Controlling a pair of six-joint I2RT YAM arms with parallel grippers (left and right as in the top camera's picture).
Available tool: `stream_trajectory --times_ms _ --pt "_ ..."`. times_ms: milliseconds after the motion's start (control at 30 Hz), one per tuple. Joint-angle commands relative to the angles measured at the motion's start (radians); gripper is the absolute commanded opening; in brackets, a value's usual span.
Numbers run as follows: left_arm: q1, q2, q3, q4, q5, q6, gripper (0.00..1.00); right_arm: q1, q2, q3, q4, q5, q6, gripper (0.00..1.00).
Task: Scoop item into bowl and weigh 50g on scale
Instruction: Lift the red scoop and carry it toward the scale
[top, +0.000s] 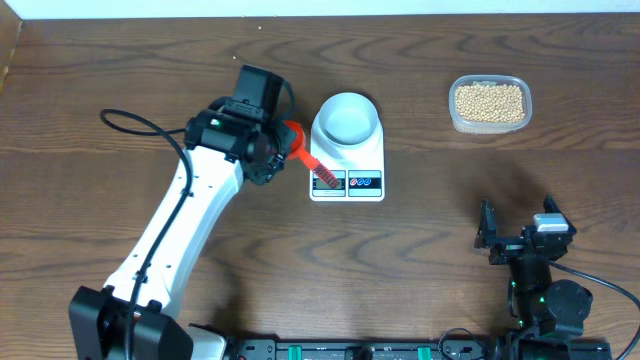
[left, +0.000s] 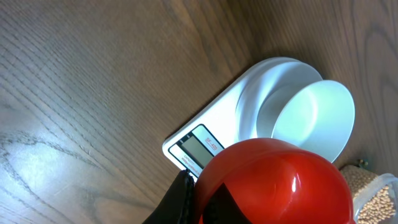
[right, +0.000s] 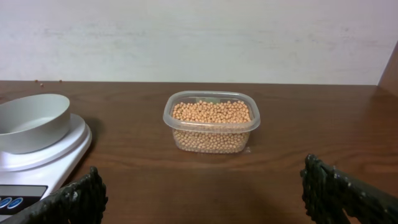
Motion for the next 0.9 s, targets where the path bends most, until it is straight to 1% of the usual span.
stream_trajectory --times_ms 0,100,200,333,433,533,667,767,867 --pt "-0.025 0.02 -0.009 -0.005 -0.059 -0.044 0.07 0.008 -0.005 -0.004 0.005 -0.028 0.0 0.99" --pt "-0.04 0.025 -0.009 -0.005 -0.064 -0.054 0.07 0.008 -0.005 -0.005 0.012 -0.137 0.093 0.99" --pt "-0.05 0.028 -0.009 -0.005 -0.076 -0.09 0.07 0.008 -0.005 -0.004 0.085 -0.214 0.166 0.99" --pt "-0.056 0.028 -0.009 -0.005 -0.074 -0.093 0.07 0.008 -0.005 -0.005 0.183 -0.353 0.18 0.99" --pt "-0.061 0.029 -0.009 -0.005 -0.074 -0.117 0.07 0.008 -0.005 -0.004 0.236 -0.454 0.187 0.99" --pt "-0.068 0.029 -0.009 -0.003 -0.074 -0.161 0.07 0.008 -0.005 -0.004 0.254 -0.466 0.273 0.99" --pt "-0.082 0.029 -0.009 0.022 -0.073 -0.164 0.07 0.008 -0.004 0.006 0.268 -0.485 0.335 0.99" --pt "-0.092 0.029 -0.009 0.038 -0.073 -0.168 0.07 0.008 0.013 0.044 0.27 -0.507 0.337 0.99" --pt "-0.097 0.029 -0.009 0.042 -0.073 -0.206 0.07 0.008 0.064 0.107 0.269 -0.537 0.337 0.99"
